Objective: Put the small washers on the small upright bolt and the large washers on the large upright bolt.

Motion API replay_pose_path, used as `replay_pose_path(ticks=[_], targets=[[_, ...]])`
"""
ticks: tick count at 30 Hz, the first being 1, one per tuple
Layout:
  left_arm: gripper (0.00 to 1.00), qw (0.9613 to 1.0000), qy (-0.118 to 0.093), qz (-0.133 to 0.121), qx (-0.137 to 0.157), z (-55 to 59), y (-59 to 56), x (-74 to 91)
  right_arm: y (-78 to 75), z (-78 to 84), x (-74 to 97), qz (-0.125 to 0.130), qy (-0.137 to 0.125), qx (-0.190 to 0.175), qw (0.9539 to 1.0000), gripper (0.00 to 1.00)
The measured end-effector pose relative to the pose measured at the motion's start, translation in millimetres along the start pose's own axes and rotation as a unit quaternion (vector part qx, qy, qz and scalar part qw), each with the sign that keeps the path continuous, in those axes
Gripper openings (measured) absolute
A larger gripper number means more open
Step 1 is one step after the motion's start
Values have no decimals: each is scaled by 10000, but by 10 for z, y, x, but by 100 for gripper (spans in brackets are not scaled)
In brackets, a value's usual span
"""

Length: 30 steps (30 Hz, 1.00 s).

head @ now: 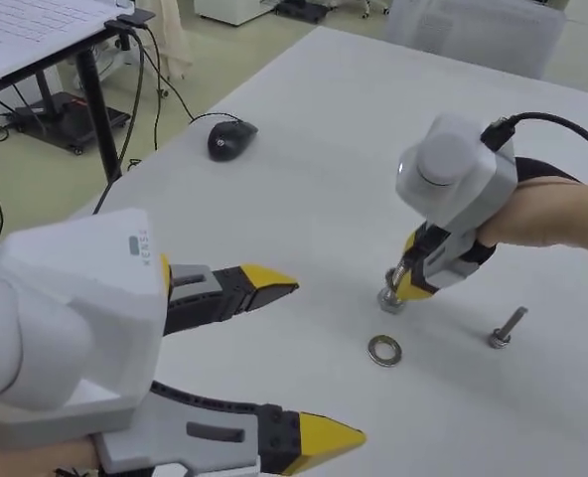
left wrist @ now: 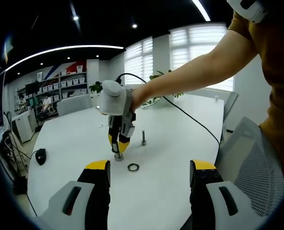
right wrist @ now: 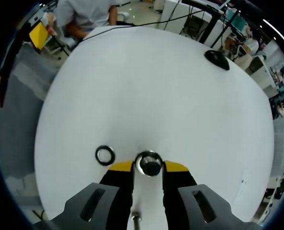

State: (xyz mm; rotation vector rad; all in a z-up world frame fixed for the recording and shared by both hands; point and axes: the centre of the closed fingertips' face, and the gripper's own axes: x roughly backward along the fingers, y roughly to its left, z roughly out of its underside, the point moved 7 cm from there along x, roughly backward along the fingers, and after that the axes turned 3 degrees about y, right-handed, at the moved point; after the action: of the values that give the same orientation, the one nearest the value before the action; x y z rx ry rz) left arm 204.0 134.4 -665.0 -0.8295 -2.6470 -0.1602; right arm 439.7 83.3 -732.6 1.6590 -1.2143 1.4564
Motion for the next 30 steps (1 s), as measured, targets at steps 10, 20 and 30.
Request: replay_pose_path(ticks=[10,20,30], targets=[[66,10000,19,-5,20,9,26,-4,6,27,-116,-77,62,-86,9999,22],[66,10000,30,-27,17,16,49,4,25,53,-152,-96,93,-31,9999,23],[66,10000,32,-54,17,21,54,25,40,84,-169,-123,18,-47,9999,24]])
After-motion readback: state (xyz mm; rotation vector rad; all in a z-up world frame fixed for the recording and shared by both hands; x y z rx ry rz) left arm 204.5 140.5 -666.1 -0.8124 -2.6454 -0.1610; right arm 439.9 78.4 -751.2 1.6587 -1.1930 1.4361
